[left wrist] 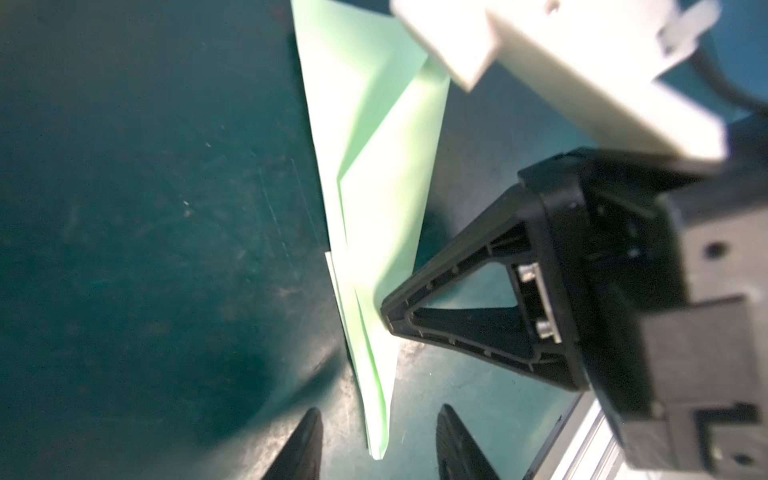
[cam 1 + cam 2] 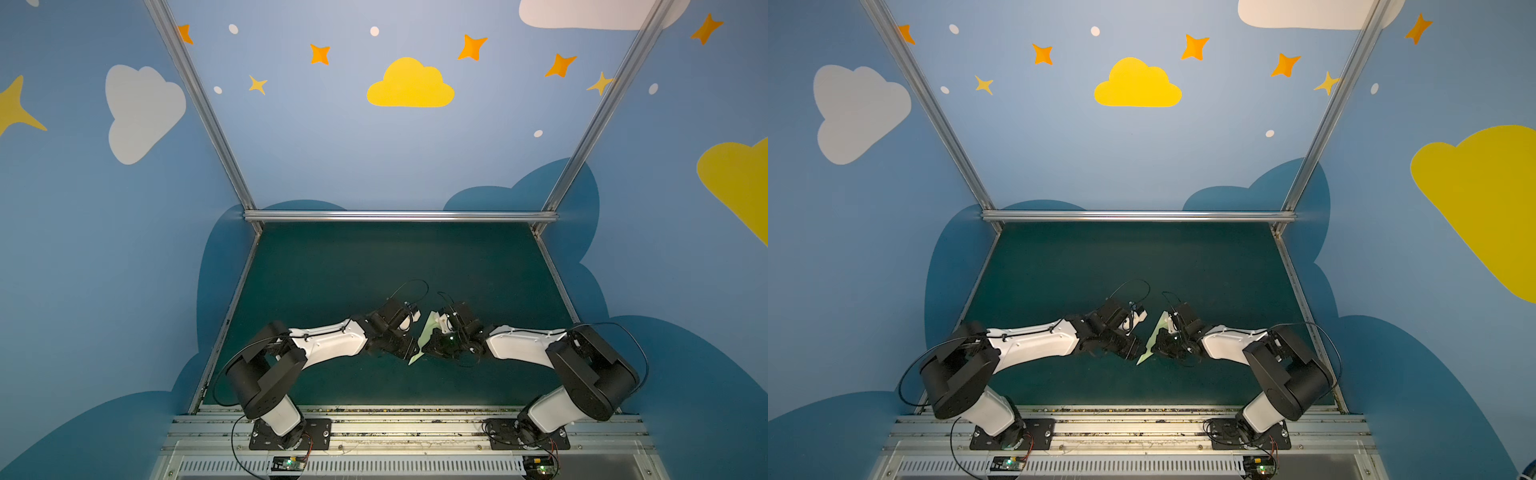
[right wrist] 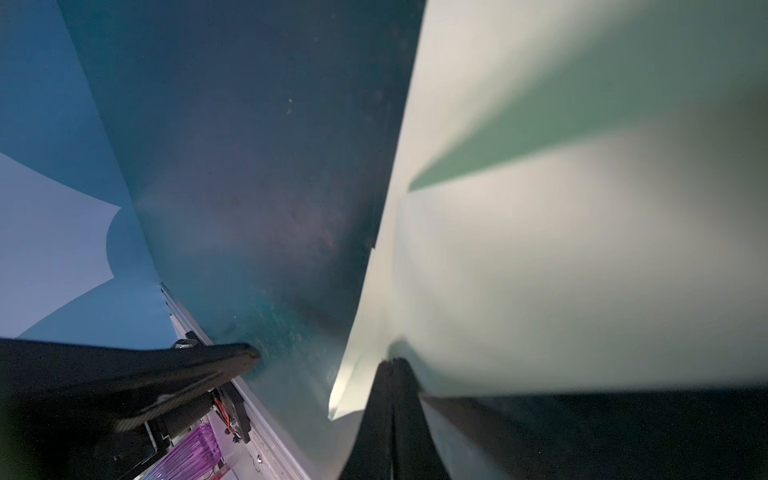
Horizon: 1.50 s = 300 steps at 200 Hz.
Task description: Fold a paper plane with a square sheet of paper (fold left side to right side)
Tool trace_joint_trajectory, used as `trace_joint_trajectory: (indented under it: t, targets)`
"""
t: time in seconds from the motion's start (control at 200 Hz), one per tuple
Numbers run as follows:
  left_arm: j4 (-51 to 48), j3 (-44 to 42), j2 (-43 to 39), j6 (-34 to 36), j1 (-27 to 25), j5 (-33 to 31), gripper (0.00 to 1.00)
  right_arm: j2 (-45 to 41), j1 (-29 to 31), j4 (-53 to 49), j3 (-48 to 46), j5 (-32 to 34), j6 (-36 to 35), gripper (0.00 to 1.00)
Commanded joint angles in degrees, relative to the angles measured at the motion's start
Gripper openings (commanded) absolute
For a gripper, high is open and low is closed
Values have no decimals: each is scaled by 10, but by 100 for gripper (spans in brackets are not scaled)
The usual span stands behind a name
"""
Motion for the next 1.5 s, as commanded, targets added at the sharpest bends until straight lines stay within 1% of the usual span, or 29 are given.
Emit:
trace_joint_trajectory:
  t: [0.0,0.11,0.23,0.385,0.616,0.861,1.121,1.497]
  targets:
    - [-38,19,19,29,-18,-23,47,17,-1,-27,3,23,1,0]
    - [-50,26,33,39,-35,-49,46,15,-1,-27,3,23,2,0]
    - [-48,27,43,39,-40,-57,42,13,-1,-27,3,22,3,0]
    - [-44,28,52,40,-41,-56,37,10,-1,-28,3,19,5,0]
    - [-43,33,63,44,-41,-56,25,4,0,-29,7,14,5,0]
    - [-40,35,73,47,-41,-57,18,3,1,-25,14,2,-1,0]
    - [-39,34,76,50,-40,-57,14,1,3,-20,21,-8,-10,0]
    - [-40,34,79,52,-38,-56,13,-11,7,4,16,-13,-12,0]
